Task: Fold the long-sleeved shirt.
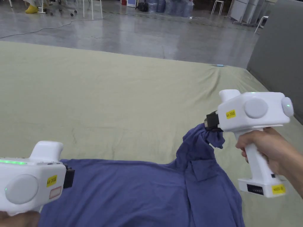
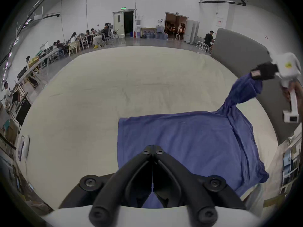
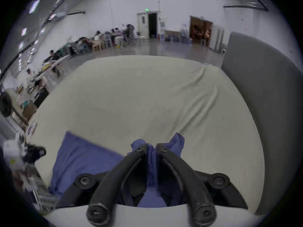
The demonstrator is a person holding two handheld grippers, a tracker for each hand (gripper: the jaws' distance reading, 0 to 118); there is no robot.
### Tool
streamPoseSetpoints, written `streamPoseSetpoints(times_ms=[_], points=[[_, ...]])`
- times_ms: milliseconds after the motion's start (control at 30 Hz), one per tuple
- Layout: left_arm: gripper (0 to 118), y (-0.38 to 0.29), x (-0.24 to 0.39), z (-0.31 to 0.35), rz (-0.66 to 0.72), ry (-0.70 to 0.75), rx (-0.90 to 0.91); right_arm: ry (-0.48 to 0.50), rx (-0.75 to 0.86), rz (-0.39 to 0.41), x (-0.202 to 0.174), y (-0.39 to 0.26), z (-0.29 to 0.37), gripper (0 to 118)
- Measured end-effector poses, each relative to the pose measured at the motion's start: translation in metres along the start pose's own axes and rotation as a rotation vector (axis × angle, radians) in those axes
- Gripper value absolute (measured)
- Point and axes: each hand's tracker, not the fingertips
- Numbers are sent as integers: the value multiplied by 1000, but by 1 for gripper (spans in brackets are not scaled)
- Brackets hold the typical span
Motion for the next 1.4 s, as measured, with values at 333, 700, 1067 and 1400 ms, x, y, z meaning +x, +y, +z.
streamPoseSetpoints(times_ms=[333, 700, 1067, 1400], points=[[0, -31, 11, 48, -15, -12, 21, 57, -191, 4, -33, -174, 14, 6], [0, -43, 17, 77, 11, -28, 24, 6, -265, -103, -32, -211, -17, 88], [0, -65, 21, 107, -2, -47, 46, -77, -7, -164, -29, -215, 106, 0], [0, -19, 14, 75, -18, -51, 66, -44, -23, -121, -23, -197, 92, 0]])
